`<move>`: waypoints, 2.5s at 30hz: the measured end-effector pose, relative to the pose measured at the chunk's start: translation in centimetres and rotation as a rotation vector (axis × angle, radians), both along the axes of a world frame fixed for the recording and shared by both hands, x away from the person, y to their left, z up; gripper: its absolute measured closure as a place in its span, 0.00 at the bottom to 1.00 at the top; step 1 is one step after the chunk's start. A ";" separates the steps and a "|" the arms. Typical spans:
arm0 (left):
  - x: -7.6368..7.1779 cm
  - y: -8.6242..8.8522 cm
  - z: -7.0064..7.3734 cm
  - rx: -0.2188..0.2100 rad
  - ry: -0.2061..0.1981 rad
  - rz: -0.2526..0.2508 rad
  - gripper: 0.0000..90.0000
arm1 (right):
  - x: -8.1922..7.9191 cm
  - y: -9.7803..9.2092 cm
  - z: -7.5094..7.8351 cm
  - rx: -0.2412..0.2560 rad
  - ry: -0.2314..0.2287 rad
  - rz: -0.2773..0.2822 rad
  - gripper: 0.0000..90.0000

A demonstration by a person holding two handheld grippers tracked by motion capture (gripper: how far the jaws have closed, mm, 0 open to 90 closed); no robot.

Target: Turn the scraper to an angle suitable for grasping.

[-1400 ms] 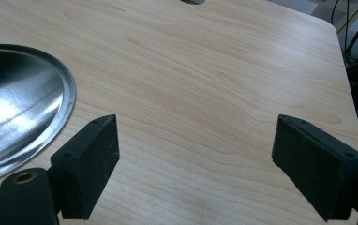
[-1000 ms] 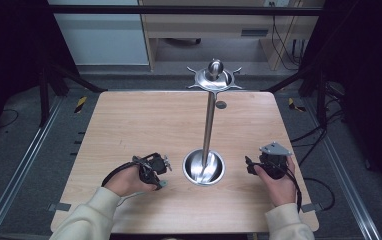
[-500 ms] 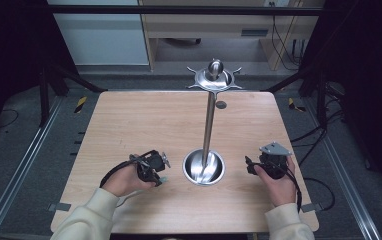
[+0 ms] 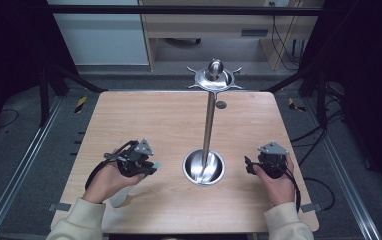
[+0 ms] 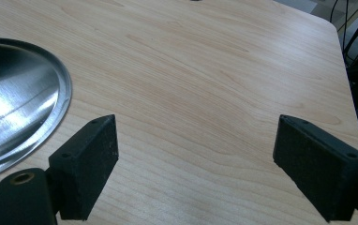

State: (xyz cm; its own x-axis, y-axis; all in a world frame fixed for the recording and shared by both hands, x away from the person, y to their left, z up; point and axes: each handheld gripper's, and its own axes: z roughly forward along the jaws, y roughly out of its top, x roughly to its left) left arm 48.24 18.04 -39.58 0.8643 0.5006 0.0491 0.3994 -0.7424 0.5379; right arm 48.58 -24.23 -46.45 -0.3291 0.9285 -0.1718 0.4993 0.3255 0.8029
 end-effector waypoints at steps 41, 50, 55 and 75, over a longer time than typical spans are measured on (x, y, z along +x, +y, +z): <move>-2.2 1.3 4.5 -0.234 -0.147 0.036 0.82 | 0.0 0.0 0.2 0.009 0.010 0.018 0.10; -3.1 0.2 5.9 -0.286 -0.199 0.020 0.83 | 0.0 0.0 0.2 0.011 0.010 0.017 0.10; -3.1 -1.1 6.7 -0.292 -0.208 -0.002 0.83 | -0.1 -0.1 0.2 0.010 0.012 0.018 0.10; -2.7 -3.3 10.2 -0.308 -0.273 -0.010 0.83 | 0.1 -0.3 0.1 0.020 0.013 0.020 0.10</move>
